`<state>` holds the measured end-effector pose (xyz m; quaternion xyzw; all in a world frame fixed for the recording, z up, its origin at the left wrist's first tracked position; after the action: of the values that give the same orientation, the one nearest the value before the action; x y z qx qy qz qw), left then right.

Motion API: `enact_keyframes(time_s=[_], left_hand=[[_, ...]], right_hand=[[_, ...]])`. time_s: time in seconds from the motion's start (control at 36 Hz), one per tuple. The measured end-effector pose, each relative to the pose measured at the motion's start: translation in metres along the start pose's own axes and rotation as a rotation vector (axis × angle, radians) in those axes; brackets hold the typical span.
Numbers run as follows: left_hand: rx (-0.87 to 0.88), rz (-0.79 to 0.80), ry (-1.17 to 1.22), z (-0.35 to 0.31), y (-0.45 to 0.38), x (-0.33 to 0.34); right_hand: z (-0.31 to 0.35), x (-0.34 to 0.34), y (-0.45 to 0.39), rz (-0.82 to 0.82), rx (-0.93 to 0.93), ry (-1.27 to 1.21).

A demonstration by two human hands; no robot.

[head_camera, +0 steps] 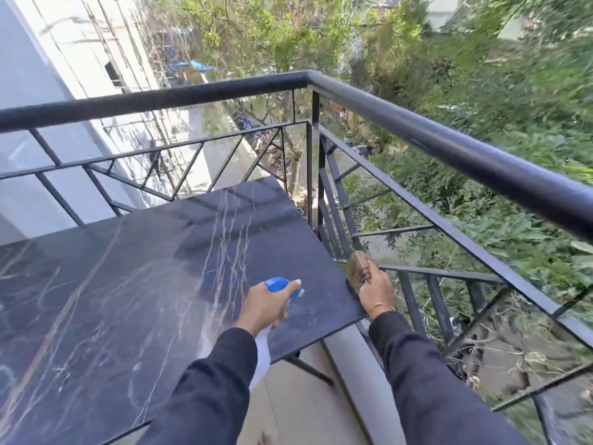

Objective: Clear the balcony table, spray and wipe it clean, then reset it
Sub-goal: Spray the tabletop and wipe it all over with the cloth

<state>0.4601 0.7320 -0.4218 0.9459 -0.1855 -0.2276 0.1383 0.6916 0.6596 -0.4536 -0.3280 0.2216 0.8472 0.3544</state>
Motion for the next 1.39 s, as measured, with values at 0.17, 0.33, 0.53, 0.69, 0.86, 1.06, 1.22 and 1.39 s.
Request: enact_keyframes(time_s=[0.17, 0.33, 0.53, 0.69, 0.86, 1.06, 1.22, 1.39], left_hand=[[-0.022, -0.056, -0.111, 0.005, 0.010, -0.005], [-0.070, -0.207, -0.270, 0.022, 0.021, -0.042], [-0.142, -0.286, -0.228, 0.046, 0.036, -0.082], [-0.179, -0.373, -0.209, 0.059, 0.039, -0.108], [-0.179, -0.423, -0.094, 0.062, 0.032, -0.118], [-0.151, -0.507, -0.015, 0.069, 0.028, -0.127], [-0.155, -0.512, -0.057, 0.078, 0.026, -0.127], [-0.156, -0.519, -0.018, 0.076, 0.035, -0.127]], right_hand=[[0.000, -0.010, 0.008, -0.016, -0.003, 0.027], [0.009, -0.004, 0.017, -0.036, -0.044, 0.087], [0.022, 0.017, 0.027, 0.037, -0.115, 0.181], [0.015, 0.041, 0.037, 0.093, -0.045, 0.349], [0.030, 0.068, 0.051, 0.114, -0.105, 0.437], [0.088, 0.146, 0.101, 0.340, -0.464, 0.479], [0.101, 0.182, 0.156, 0.519, -0.769, 0.497], [0.061, 0.136, 0.120, 0.378, -0.729, 0.419]])
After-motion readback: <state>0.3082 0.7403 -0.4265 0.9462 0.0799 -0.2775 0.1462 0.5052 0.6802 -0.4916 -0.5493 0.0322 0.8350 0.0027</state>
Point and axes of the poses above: each hand's wrist, its own y-axis away from the middle knuckle, its own x-axis out of the palm, z = x × y, the point moved 6 cm from there along -y, towards the middle knuckle, and after that the axes turned 2 degrees about -z, right-handed, at the moved point
